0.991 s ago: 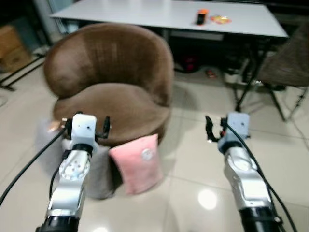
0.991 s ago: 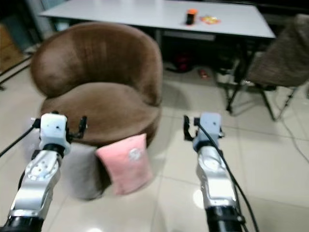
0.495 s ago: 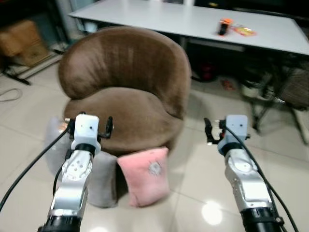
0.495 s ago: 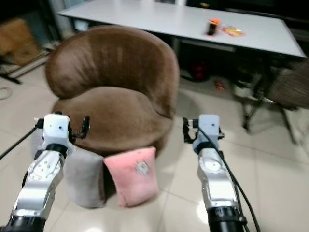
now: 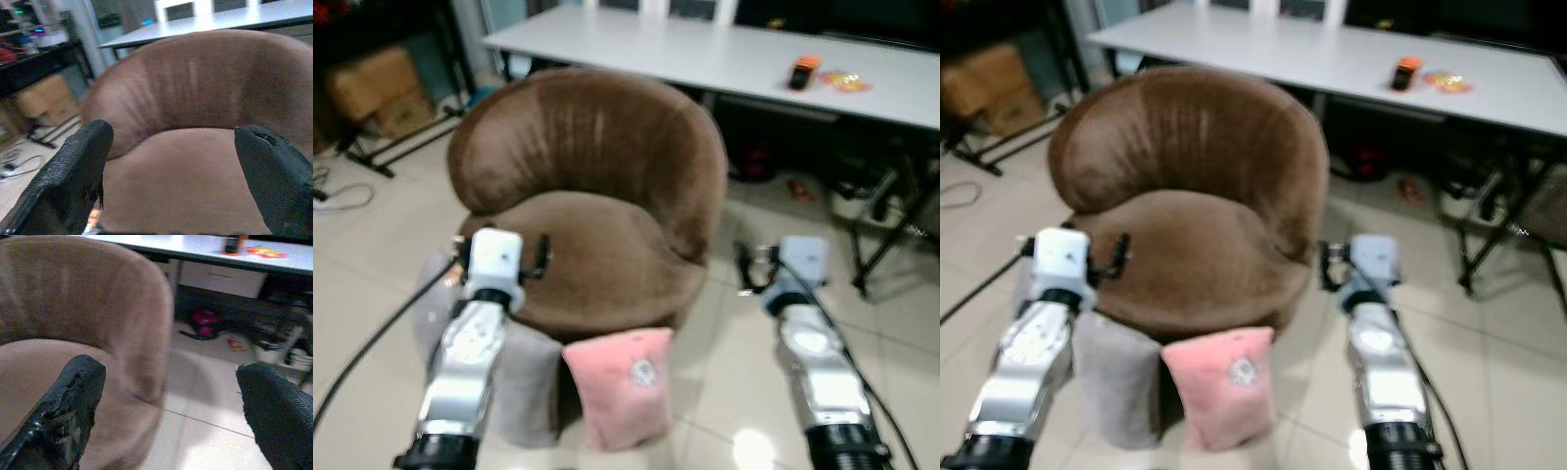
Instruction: Move the pillow to the sofa from floor
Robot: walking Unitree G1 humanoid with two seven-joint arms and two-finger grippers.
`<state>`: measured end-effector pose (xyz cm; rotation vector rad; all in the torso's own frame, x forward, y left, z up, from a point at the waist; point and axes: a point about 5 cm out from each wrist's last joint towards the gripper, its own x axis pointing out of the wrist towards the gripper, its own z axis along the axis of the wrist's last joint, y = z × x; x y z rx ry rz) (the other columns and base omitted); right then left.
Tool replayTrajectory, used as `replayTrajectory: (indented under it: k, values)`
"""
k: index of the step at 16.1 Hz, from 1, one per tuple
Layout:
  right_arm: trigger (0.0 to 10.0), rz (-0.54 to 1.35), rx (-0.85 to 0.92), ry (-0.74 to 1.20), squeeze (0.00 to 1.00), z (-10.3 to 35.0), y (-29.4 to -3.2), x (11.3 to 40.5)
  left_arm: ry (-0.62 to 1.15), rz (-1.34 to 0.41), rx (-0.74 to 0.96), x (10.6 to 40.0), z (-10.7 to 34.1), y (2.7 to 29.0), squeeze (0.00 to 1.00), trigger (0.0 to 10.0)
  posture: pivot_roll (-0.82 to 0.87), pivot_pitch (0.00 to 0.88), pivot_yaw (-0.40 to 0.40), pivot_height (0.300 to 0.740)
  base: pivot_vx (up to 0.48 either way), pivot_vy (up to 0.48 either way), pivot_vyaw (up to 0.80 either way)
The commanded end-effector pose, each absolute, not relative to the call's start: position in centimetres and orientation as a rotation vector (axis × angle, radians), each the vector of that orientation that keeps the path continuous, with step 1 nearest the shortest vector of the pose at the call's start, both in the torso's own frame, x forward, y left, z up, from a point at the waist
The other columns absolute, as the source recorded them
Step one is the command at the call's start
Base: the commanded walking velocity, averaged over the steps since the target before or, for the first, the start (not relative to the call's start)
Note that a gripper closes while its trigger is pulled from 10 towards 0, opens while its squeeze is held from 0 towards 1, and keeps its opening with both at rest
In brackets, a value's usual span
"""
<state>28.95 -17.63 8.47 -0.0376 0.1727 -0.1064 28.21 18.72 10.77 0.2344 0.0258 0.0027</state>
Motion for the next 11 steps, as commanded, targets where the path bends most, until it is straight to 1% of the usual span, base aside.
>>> replayTrajectory:
  k: [1,3,7,11]
  values:
    - [10.0,-0.153,-0.039,0.153,0.0,8.9,-18.8,28.9,0.015,-0.013,0.227,28.4,10.9,18.3,0.0,10.0,-0.01,0.0,0.021,0.74,0.33,0.0,0.0]
    - [10.0,-0.185,-0.003,0.148,0.0,9.0,-19.2,28.8,0.015,-0.015,0.229,28.5,10.9,18.3,0.0,10.0,-0.01,0.0,0.022,0.74,0.33,0.0,0.0]
    - [10.0,-0.209,-0.022,0.151,0.0,8.9,-19.7,28.8,0.016,-0.029,0.257,28.5,10.8,18.4,0.0,10.0,-0.02,0.0,0.023,0.74,0.304,0.0,0.0]
    - [10.0,-0.188,0.022,0.125,0.0,9.3,-19.8,28.7,-0.004,-0.08,0.242,28.4,11.0,18.0,0.0,10.0,-0.02,0.0,0.022,0.74,0.0,0.0,0.0]
